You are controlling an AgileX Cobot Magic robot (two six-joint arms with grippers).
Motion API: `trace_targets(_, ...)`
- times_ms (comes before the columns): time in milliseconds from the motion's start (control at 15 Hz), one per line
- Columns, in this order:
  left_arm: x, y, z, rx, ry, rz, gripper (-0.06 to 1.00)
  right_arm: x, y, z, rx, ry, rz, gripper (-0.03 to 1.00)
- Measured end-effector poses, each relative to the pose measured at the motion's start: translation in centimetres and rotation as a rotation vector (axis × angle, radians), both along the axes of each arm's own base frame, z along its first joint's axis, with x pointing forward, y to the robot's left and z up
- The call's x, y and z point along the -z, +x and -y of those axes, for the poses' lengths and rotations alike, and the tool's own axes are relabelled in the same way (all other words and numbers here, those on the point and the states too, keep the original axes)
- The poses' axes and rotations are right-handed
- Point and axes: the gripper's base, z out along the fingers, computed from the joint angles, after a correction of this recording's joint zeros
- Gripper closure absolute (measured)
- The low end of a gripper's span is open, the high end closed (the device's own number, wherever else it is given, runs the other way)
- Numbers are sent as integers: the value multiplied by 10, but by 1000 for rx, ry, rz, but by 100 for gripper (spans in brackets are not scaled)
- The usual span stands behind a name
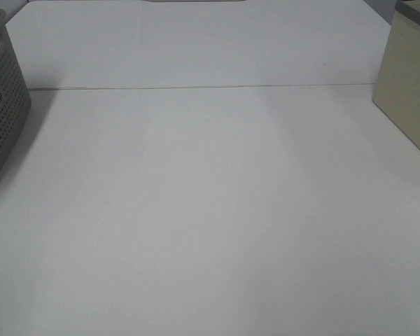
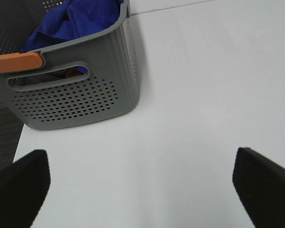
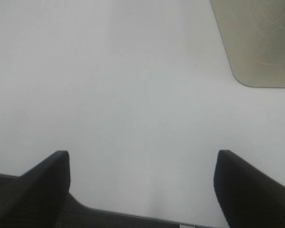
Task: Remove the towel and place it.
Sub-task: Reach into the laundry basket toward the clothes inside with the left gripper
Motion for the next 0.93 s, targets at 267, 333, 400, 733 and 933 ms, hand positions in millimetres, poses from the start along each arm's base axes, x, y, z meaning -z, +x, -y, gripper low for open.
trace_targets(267, 0, 0, -1, -8, 13, 1, -5, 0, 0, 0, 0, 0, 0, 16)
trace_targets(333, -14, 0, -5, -16, 87, 5, -5, 0, 0, 0, 0, 0, 0, 16)
trace_targets(400, -29, 3, -9, -25, 164, -28, -5, 0, 0, 0, 0, 0, 0, 16)
trace_targets(733, -113, 52, -19, 97, 485, -227, -5, 0, 0, 0, 0, 0, 0, 16)
trace_targets(933, -160, 101, -21, 212, 660, -256, -5, 0, 0, 0, 0, 0, 0, 16)
